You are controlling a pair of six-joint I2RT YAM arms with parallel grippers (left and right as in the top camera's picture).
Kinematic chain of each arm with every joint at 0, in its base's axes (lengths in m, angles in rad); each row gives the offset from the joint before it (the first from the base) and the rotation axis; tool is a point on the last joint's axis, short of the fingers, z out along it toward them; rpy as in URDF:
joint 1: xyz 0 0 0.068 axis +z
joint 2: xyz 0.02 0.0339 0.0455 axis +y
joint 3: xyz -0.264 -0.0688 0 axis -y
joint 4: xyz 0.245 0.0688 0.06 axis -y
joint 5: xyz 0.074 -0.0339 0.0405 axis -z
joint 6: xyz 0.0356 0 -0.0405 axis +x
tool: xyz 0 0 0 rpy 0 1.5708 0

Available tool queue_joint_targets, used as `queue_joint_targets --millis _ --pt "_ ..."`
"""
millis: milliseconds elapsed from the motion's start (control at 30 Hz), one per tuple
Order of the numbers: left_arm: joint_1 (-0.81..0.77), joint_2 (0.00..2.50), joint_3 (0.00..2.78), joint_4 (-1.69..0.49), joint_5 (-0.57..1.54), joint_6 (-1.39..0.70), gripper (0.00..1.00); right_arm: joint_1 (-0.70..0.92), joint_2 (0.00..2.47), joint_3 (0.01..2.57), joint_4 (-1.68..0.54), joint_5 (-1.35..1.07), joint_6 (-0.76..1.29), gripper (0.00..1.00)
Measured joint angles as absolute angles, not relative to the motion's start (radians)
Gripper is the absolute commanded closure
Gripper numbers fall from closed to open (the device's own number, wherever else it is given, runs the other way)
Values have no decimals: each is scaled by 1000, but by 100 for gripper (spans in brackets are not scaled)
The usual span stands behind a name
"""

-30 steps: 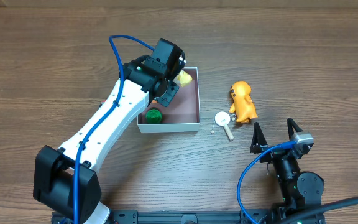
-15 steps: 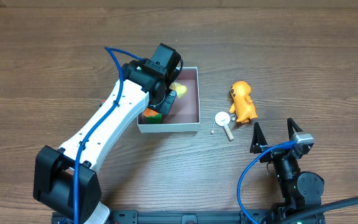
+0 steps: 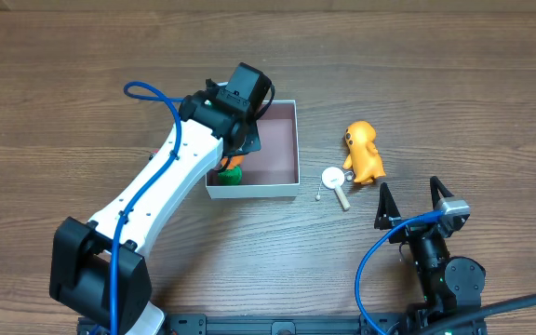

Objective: Pack container
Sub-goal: 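Lower the white duck into the box with the left gripper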

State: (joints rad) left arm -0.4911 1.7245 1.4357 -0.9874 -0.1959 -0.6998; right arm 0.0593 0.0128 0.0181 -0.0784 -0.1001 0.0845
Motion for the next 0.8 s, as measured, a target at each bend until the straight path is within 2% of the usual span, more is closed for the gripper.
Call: queue_joint_targets --millis 367,500,633,667,700,800 --pt "-491 1738 1269 -839 -199 -765 93 59 13 18 -78 -101 84 0" --pt "-491 1739 1262 -840 -199 -769 84 59 13 18 -79 -101 84 0" --pt "-491 1739 1257 -825 -199 -780 63 59 13 18 -78 -101 84 0" --pt "-491 1739 1256 -823 -199 -778 46 59 13 18 -79 -101 84 0" --pt "-491 1739 1248 -814 -199 -784 34 59 13 18 -78 -101 85 0" --pt "-491 1739 1234 -802 -199 -784 30 59 13 18 -78 -101 85 0"
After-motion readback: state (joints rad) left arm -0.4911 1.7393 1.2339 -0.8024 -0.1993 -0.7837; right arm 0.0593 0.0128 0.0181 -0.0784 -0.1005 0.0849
